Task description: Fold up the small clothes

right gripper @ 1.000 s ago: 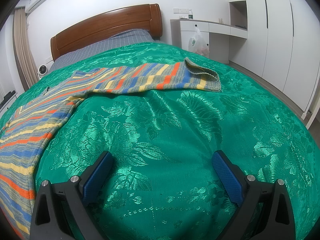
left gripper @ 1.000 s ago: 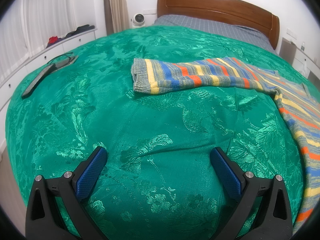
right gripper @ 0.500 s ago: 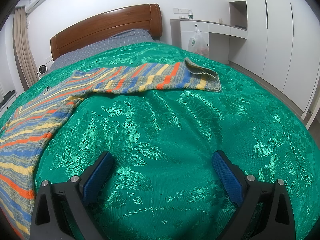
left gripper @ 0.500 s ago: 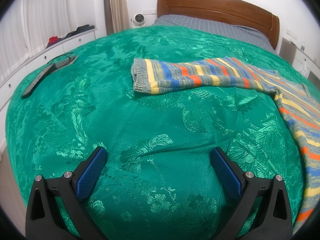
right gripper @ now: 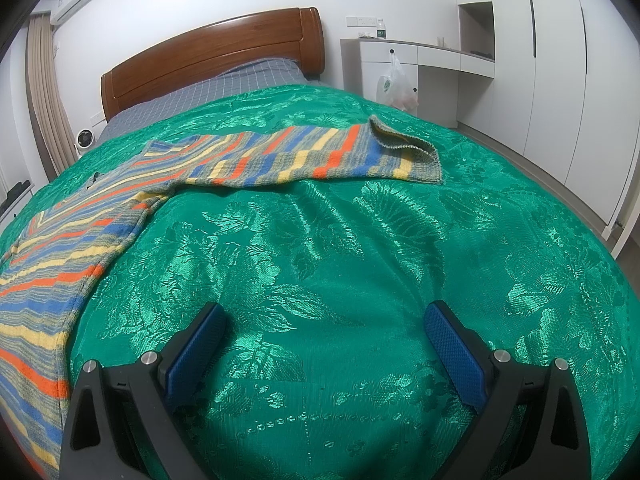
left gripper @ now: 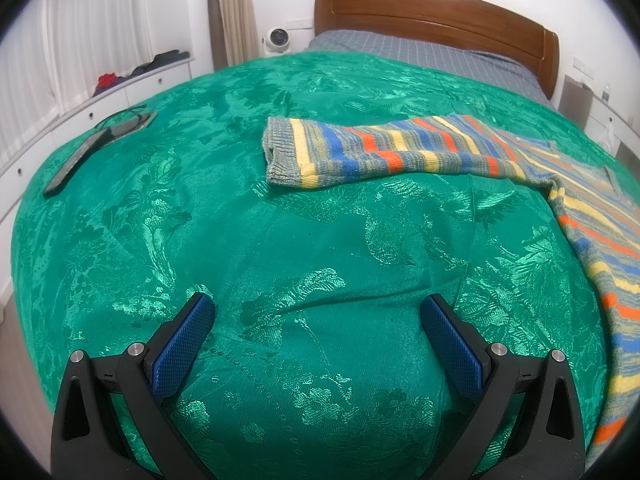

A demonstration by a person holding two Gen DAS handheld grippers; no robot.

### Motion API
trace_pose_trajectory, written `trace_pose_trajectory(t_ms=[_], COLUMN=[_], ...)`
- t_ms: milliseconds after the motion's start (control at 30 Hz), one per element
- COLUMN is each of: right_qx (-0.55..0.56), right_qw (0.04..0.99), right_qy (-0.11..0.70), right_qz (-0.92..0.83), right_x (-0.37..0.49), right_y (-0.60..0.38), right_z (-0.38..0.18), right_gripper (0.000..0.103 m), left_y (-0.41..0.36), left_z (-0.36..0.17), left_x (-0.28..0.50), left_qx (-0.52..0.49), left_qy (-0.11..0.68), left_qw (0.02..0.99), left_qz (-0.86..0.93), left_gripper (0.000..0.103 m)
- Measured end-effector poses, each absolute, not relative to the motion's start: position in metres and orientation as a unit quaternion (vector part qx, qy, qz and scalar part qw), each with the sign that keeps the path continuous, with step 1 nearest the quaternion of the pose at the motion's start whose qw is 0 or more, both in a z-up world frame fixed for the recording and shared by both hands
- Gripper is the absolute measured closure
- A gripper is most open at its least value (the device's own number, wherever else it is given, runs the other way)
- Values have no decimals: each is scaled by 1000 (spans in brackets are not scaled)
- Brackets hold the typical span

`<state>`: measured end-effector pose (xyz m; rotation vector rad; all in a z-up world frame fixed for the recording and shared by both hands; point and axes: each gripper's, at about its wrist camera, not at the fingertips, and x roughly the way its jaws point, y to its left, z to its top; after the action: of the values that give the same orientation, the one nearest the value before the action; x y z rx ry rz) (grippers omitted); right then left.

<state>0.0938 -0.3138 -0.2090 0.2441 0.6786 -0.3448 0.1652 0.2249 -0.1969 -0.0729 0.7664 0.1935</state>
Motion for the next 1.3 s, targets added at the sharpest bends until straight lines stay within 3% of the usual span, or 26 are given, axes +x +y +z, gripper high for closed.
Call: trace_pose_trajectory(t_ms=[1300], right_qx=[115], right_qw=[919], right_qy=[335], right_qz=[-171], right_x=[95], right_y=[-312], right_z=[-209], right_gripper=[4], left_y=[228], left_z=[-191], left_x=[170], left_qx=[-42], left_qy=[389], left_qw=[916], left_qz=[82], left_gripper=[0])
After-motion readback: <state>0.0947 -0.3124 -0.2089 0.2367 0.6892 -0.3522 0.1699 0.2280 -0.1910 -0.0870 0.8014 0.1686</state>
